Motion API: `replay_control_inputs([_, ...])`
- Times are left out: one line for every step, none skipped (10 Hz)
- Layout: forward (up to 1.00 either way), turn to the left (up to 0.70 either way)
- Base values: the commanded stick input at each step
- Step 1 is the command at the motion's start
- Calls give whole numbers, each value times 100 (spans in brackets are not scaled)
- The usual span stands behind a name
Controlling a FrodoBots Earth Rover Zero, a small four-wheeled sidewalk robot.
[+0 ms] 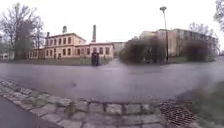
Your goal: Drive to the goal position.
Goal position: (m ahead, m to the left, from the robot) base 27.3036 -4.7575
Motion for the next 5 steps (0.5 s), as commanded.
replay_control_inputs([85, 0])
replay_control_inputs([85, 0])
replay_control_inputs([85, 0])
replay_control_inputs([85, 0])
replay_control_inputs([85, 0])
